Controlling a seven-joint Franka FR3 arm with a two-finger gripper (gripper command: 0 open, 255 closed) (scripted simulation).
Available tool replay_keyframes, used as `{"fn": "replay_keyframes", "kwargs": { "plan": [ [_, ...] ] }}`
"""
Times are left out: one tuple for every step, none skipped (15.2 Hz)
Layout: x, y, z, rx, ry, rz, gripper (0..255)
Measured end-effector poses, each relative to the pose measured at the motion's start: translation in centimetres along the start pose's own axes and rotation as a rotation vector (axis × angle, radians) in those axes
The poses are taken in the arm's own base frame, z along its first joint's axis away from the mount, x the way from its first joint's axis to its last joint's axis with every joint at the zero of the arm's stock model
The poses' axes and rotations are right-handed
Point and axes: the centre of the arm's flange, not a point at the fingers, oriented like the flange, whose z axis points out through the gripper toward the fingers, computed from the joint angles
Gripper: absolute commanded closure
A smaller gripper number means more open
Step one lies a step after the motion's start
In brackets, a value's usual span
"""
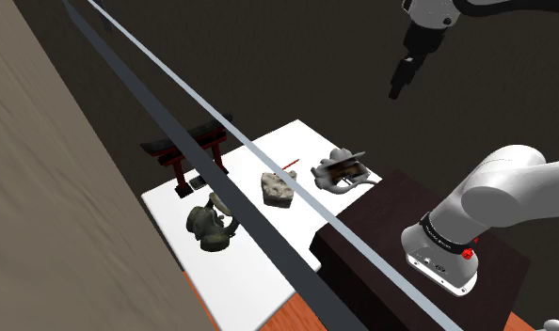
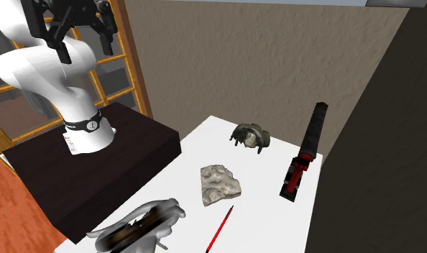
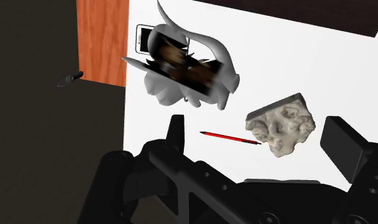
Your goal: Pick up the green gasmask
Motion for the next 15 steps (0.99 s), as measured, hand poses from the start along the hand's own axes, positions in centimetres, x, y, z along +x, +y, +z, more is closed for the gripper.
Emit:
{"fn": "replay_keyframes", "kwargs": {
  "plan": [
    [0.0,0.0,0.0,0.0,0.0,0.0,0],
    [0.2,-0.4,0.5,0.0,0.0,0.001,0],
    [0.5,-1.4,0.9,-0.001,0.002,0.002,0],
    [0.8,-2.4,1.3,-0.001,0.003,0.004,0],
    [1.6,-3.2,2.2,-0.002,0.004,0.007,0],
    [1.9,-4.0,3.0,-0.002,0.006,0.009,0],
    [2.5,-4.8,3.6,-0.003,0.008,0.011,0],
    [3.0,-5.7,4.0,-0.003,0.01,0.014,0],
    [3.4,-7.0,4.6,-0.004,0.012,0.015,0],
    [4.2,-7.8,5.5,-0.004,0.013,0.018,0],
    [4.6,-9.0,6.1,-0.005,0.015,0.02,0],
    [4.8,-10.0,6.8,-0.005,0.017,0.023,0],
    [5.6,-10.7,7.3,-0.006,0.019,0.026,0],
    [6.0,-11.9,8.1,-0.007,0.021,0.028,0],
    [6.5,-12.9,8.6,-0.007,0.023,0.031,0]
  ]
}}
